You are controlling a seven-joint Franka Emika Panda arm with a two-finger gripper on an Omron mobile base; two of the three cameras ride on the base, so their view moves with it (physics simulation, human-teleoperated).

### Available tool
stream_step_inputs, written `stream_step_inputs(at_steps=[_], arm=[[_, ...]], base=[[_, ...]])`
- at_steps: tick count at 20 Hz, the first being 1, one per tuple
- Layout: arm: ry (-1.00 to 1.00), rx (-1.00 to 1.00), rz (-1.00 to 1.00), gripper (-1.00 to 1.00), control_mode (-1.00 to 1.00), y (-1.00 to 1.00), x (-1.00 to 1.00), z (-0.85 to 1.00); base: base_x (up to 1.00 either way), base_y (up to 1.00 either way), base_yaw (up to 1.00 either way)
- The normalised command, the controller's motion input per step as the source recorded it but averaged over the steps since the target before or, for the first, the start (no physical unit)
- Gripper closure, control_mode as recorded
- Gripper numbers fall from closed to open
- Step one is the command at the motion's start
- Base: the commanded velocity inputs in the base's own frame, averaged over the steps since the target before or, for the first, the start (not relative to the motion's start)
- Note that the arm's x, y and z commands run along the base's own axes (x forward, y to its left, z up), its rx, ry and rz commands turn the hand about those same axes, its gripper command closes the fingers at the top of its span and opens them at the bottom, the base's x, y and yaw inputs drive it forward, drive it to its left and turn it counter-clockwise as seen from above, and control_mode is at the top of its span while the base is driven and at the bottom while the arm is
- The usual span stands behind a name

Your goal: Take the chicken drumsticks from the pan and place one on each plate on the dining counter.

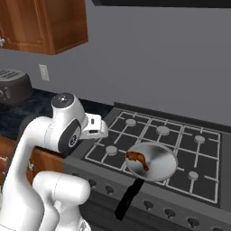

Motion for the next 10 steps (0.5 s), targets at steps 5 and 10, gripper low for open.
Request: stream_step_inputs(at_steps=[5,10], arm=[[0.07,0.11,-0.41,-1.00,-1.00,-0.83,0.00,-0.30],[0.00,0.12,-0.55,-1.00,-1.00,-0.60,0.00,-0.38]], base=[[0.00,0.00,0.00],[0.00,0.00,0.00]])
